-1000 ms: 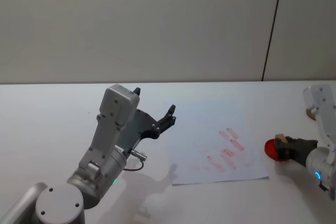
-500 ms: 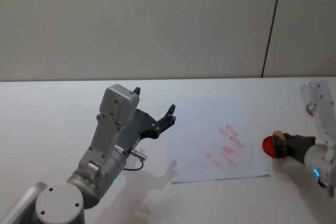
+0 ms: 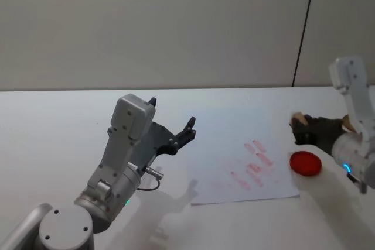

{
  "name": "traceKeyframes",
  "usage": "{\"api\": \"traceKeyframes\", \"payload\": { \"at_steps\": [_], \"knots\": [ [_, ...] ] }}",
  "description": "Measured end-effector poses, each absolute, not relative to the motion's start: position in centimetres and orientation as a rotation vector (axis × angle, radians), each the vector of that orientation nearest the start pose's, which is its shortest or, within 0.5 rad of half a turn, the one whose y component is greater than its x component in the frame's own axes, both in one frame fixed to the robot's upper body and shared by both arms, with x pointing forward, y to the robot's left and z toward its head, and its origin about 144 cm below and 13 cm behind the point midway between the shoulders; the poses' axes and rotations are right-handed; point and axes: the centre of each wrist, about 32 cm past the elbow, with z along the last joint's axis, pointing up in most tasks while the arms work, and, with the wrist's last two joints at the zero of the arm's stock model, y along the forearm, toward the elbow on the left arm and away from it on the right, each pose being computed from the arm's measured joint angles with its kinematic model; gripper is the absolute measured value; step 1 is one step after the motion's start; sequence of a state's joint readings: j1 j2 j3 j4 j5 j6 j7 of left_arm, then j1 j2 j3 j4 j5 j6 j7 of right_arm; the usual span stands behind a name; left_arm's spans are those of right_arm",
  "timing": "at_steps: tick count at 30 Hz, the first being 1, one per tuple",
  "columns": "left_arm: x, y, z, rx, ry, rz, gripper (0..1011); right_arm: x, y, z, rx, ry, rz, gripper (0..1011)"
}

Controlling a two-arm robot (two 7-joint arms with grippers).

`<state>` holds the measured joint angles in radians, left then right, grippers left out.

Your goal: Use the one hand to pick up the stamp and affix it onto the A4 paper.

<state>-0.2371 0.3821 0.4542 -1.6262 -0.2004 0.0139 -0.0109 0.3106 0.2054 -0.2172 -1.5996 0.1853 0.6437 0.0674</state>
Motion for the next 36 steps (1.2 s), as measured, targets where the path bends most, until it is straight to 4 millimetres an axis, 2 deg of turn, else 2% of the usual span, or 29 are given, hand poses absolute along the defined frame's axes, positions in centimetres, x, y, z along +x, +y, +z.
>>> {"api": "traceKeyframes", "payload": {
  "at_steps": [6, 12, 26, 36],
  "knots": [
    [49.2, 19.8, 120.4, 0.061, -0.268, 1.124, 993, 53.0, -20.6, 125.5, -0.340, 0.163, -1.259, 216],
    [49.2, 19.8, 120.4, 0.061, -0.268, 1.124, 993, 53.6, -19.6, 125.0, -0.363, 0.171, -1.223, 216],
    [49.2, 19.8, 120.4, 0.061, -0.268, 1.124, 993, 56.5, -16.3, 122.2, -0.449, 0.214, -1.127, 216],
    [49.2, 19.8, 120.4, 0.061, -0.268, 1.124, 993, 58.0, -14.9, 121.0, -0.477, 0.221, -1.087, 216]
  ]
}}
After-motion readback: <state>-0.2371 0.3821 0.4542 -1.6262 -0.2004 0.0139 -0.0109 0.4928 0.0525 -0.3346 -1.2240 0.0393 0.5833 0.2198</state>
